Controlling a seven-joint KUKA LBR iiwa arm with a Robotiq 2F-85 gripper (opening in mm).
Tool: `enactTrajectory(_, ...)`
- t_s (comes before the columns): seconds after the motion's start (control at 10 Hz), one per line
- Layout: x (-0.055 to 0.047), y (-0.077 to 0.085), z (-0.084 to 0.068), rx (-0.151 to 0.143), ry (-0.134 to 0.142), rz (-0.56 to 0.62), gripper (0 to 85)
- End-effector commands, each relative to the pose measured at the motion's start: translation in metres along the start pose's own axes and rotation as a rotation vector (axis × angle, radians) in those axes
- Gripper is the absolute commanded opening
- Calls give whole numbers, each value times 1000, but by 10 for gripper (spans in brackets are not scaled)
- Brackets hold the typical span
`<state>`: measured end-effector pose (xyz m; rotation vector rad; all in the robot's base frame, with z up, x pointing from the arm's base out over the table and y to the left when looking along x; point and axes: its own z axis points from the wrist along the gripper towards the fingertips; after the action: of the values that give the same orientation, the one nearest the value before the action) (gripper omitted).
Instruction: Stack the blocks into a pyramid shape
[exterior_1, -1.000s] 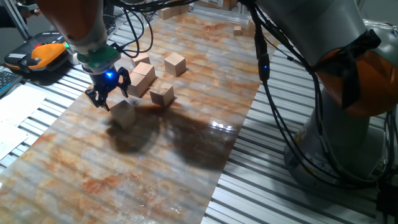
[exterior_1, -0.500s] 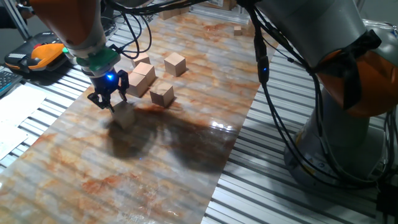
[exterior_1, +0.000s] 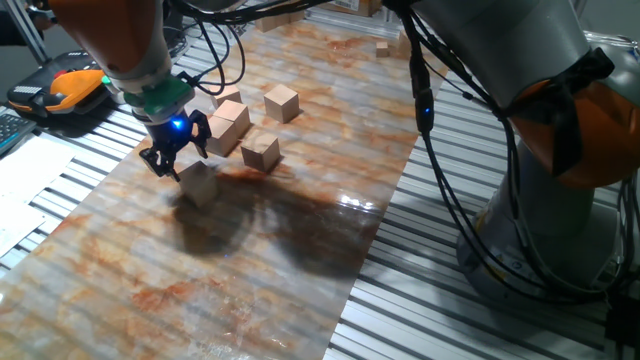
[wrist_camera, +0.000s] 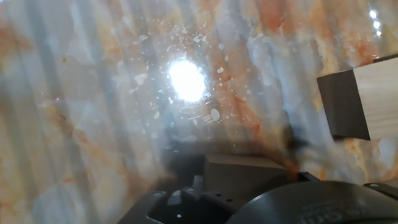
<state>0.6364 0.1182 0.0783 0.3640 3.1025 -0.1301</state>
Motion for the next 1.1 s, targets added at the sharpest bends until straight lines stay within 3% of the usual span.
enactTrajectory(0.0,0,0,1,-2,3,-5,680)
enactTrajectory(0.5,1,-1,2,9,-1,-14,680)
enactTrajectory(1.0,2,-3,6,12,-2,63,680)
